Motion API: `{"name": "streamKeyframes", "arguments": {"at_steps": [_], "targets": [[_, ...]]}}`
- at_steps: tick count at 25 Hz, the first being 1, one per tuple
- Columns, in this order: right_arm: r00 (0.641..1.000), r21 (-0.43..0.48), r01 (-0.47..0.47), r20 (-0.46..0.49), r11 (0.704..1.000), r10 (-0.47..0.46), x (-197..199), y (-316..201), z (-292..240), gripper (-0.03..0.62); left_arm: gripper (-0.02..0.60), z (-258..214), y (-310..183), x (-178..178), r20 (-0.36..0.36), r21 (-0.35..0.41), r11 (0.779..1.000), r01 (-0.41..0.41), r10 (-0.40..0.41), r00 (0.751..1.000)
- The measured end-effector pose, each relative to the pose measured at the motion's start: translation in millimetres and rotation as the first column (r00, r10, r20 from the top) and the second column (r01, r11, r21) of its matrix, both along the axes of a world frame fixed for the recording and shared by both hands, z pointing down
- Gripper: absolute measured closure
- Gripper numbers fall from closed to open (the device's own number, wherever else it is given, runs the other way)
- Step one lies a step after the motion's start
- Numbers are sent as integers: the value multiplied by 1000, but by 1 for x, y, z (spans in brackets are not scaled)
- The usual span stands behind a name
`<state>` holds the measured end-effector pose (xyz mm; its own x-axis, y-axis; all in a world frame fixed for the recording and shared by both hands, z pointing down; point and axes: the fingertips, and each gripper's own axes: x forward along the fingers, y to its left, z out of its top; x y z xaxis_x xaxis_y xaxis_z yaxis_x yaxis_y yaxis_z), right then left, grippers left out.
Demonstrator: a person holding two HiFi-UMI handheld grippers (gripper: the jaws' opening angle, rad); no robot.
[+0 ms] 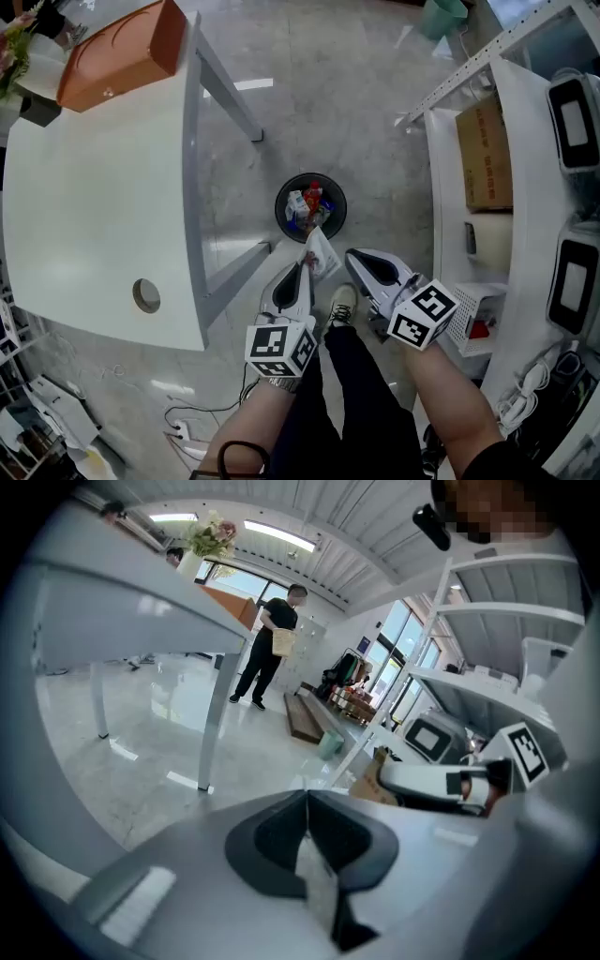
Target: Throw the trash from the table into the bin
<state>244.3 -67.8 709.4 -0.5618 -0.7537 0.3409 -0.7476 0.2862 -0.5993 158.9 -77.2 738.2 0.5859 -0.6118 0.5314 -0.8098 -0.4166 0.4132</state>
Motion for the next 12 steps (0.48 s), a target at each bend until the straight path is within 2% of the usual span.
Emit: {"name": "streamKeyframes", "arguments": {"at_steps": [6, 12], "targets": [[1000, -21, -14, 9, 1000, 14, -5, -10, 75, 594, 574, 74, -15, -1, -1, -18, 1000, 15, -15, 1000], [997, -43, -69, 26, 997, 70, -2, -24, 165, 594, 574, 162, -32, 4, 23, -35, 999, -16, 16, 1000]]}}
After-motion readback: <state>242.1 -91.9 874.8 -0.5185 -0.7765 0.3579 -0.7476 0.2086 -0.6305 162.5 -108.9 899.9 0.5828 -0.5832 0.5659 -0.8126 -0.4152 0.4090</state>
